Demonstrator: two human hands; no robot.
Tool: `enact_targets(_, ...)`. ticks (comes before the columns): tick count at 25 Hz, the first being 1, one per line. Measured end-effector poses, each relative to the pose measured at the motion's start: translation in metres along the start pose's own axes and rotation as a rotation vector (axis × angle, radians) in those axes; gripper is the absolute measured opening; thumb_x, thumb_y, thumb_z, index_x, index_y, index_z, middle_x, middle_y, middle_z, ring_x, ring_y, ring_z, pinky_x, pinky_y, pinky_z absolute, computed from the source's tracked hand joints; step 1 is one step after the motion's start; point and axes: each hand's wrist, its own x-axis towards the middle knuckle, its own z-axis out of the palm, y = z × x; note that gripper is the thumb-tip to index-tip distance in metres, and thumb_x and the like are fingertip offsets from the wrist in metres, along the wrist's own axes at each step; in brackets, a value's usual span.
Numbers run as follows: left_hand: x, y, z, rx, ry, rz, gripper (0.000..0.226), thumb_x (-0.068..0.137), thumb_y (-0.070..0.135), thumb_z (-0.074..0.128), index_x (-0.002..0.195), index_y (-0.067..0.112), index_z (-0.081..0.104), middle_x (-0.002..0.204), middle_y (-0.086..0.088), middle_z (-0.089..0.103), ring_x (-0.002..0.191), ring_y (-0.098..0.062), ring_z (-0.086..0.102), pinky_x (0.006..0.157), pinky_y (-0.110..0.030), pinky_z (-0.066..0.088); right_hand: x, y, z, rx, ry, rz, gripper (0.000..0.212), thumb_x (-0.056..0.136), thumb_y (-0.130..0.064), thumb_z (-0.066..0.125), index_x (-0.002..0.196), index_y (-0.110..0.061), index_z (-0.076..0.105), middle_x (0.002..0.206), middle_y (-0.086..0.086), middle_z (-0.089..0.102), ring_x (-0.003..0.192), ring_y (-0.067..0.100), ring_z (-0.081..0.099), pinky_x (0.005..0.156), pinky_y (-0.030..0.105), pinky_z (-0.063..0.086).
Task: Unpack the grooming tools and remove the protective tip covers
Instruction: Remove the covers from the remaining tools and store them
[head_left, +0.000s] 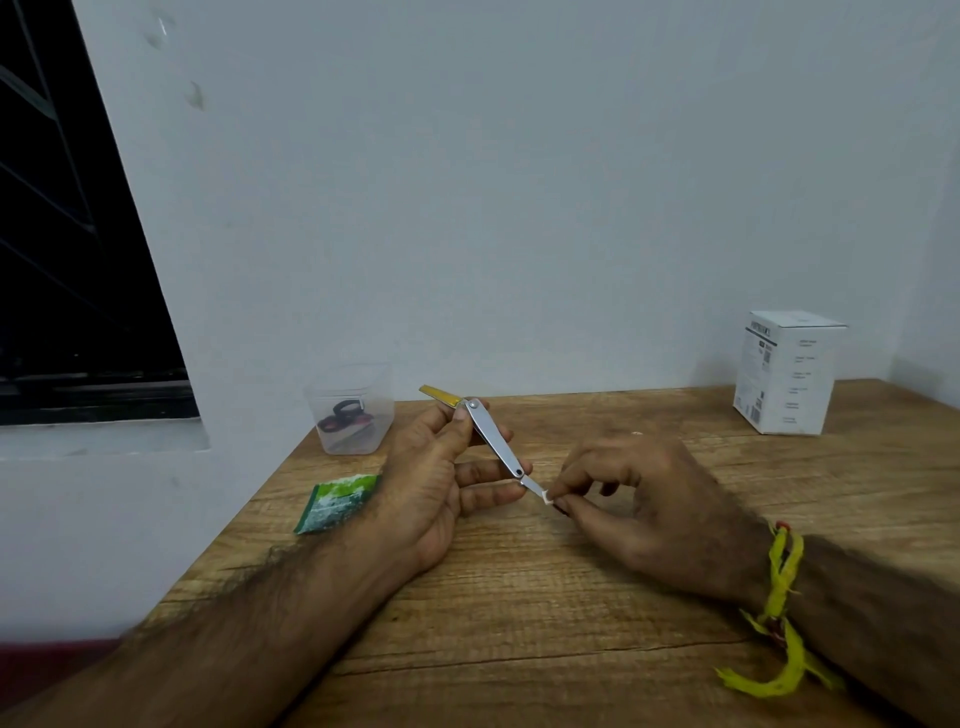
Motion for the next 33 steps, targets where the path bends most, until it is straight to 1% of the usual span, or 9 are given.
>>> enact_targets(7,0.002,0.000,-0.001,-0.010,0.010,0.003,0.018,0.106,0.022,0.048,0.109,0.011,0.062,0.085,-0.008,0.075,0.066,-0.031,0.076,0.045,-0.033,0.058,0.000,0.000,-0.001,0.009,-0.022,-0.007,0.012,0.083,-0.016,0.073,0.092,-0.023,0.078,0.087,-0.017,0.072,0.085,0.003,0.066,0.071,0.029,0.054)
enact_targets(13,0.003,-0.002,-0.002,0.020,0.000,0.013,0.018,0.107,0.023,0.048,0.111,0.012,0.060,0.078,-0.003,0.076,0.065,-0.030,0.076,0.045,-0.034,0.059,0.000,0.003,-0.003,-0.001,-0.075,-0.006,0.012,0.085,-0.019,0.072,0.094,-0.024,0.079,0.088,-0.017,0.072,0.085,0.003,0.066,0.072,0.028,0.054)
enact_targets(17,0.003,-0.005,0.000,0.056,-0.004,0.011,0.015,0.106,0.025,0.050,0.110,0.014,0.060,0.081,-0.006,0.075,0.067,-0.032,0.076,0.045,-0.034,0.058,0.001,0.004,-0.002,0.024,-0.144,-0.005,0.010,0.084,-0.021,0.073,0.091,-0.025,0.080,0.085,-0.015,0.072,0.082,0.004,0.066,0.071,0.029,0.055)
enact_targets(19,0.003,-0.005,0.000,0.061,-0.003,0.005,0.015,0.106,0.025,0.049,0.110,0.015,0.060,0.082,-0.006,0.075,0.068,-0.033,0.076,0.046,-0.034,0.058,0.000,0.007,-0.003,0.022,-0.150,0.005,0.010,0.084,-0.021,0.073,0.090,-0.026,0.080,0.086,-0.016,0.072,0.083,0.003,0.067,0.071,0.029,0.056)
enact_targets(24,0.005,-0.004,0.000,0.064,0.021,-0.019,0.017,0.106,0.026,0.049,0.115,0.016,0.059,0.095,-0.012,0.073,0.070,-0.033,0.076,0.047,-0.034,0.059,0.001,0.010,-0.002,0.027,-0.148,0.023,0.010,0.083,-0.020,0.074,0.088,-0.026,0.080,0.084,-0.016,0.072,0.083,0.004,0.067,0.071,0.029,0.056)
enact_targets(27,0.004,-0.005,0.000,0.088,0.020,-0.013,0.018,0.106,0.026,0.050,0.118,0.017,0.059,0.095,-0.014,0.073,0.070,-0.033,0.076,0.046,-0.033,0.058,0.001,0.014,-0.005,0.013,-0.166,0.037,0.011,0.083,-0.020,0.074,0.089,-0.027,0.080,0.085,-0.017,0.072,0.083,0.002,0.066,0.071,0.028,0.056)
enact_targets(30,0.003,-0.004,0.001,0.096,0.026,-0.014,0.016,0.106,0.026,0.050,0.115,0.018,0.060,0.097,-0.015,0.073,0.071,-0.033,0.076,0.045,-0.034,0.058,0.002,0.018,-0.005,0.002,-0.163,0.044,0.011,0.084,-0.019,0.074,0.090,-0.025,0.080,0.087,-0.016,0.072,0.084,0.002,0.066,0.072,0.030,0.056)
enact_targets(33,0.003,-0.004,0.000,0.111,0.010,-0.004,0.016,0.106,0.027,0.049,0.114,0.019,0.060,0.094,-0.013,0.073,0.070,-0.032,0.076,0.047,-0.035,0.059,0.003,0.019,-0.004,0.036,-0.165,0.059,0.010,0.084,-0.019,0.074,0.090,-0.025,0.079,0.087,-0.016,0.073,0.085,0.002,0.066,0.073,0.031,0.057)
